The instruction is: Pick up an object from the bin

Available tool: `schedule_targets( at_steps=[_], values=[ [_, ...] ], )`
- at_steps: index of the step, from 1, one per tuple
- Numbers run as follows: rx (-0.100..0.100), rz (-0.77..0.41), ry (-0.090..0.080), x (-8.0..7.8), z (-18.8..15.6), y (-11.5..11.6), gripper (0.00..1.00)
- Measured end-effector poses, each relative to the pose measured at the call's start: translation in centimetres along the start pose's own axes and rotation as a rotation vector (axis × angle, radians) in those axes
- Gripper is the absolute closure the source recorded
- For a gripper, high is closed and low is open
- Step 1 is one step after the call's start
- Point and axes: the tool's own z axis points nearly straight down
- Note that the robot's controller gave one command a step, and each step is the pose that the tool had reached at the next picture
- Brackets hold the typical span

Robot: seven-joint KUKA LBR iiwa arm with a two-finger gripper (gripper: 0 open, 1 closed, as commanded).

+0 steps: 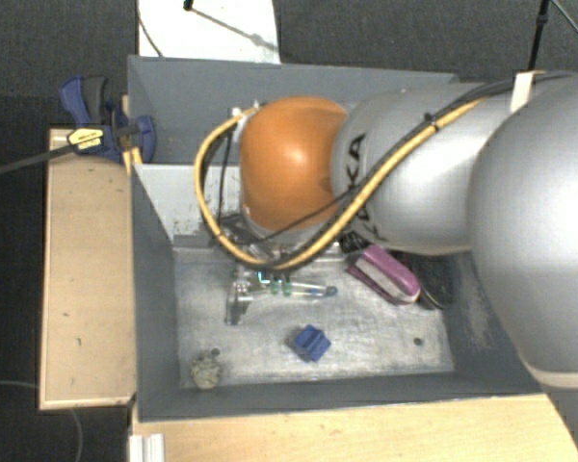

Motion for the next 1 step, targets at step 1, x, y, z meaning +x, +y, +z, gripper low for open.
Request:
schedule_targets(
  at_steps=[1],
  values=[
    [0.002, 0.038, -0.003, -1.64, 6.26, -5.45, 0.00]
  ],
)
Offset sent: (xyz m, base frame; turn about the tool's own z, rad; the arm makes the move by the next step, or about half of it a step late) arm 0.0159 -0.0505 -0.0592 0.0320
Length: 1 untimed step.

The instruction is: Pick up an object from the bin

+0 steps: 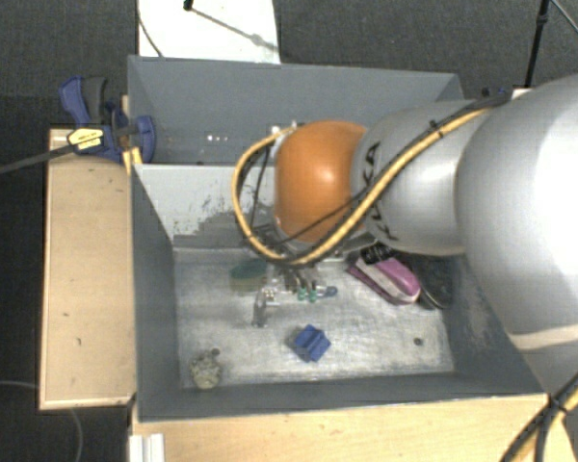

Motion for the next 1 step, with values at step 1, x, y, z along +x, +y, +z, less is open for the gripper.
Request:
schedule_targets(
  at_steps=[1],
  values=[
    [-0.004, -0.239, -0.007, -2.36, 2.84, -3.72, 0.00]
  ],
)
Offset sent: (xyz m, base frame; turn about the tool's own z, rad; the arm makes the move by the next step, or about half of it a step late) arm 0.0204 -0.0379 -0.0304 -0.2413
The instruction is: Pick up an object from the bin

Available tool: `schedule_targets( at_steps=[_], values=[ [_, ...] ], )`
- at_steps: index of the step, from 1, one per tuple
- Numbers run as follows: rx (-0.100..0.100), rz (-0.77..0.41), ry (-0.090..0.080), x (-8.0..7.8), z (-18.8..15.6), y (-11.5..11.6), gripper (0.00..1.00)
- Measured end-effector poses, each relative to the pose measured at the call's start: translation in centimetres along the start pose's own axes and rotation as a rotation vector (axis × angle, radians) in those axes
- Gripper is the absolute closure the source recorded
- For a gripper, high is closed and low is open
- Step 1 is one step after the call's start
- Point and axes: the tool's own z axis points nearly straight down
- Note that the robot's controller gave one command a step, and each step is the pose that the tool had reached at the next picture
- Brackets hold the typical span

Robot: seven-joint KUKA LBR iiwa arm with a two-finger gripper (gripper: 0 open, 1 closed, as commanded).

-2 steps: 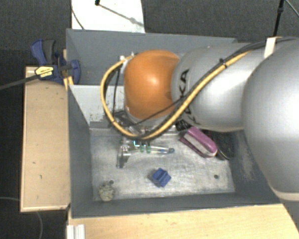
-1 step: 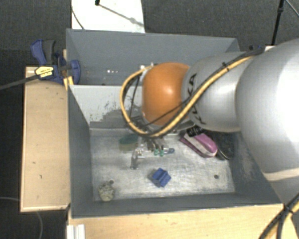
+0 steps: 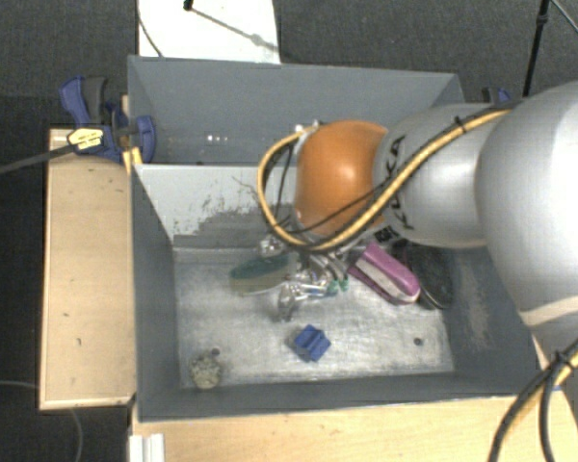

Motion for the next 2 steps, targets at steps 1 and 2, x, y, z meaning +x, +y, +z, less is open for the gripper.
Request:
schedule_targets(
  at_steps=[1, 2],
  values=[
    [-0.001, 0.006, -0.007, -0.2, -0.3, 0.1, 1.00],
    [0.002, -0.251, -0.008, -0.5, -17.1, -1.1, 1.00]
  ],
)
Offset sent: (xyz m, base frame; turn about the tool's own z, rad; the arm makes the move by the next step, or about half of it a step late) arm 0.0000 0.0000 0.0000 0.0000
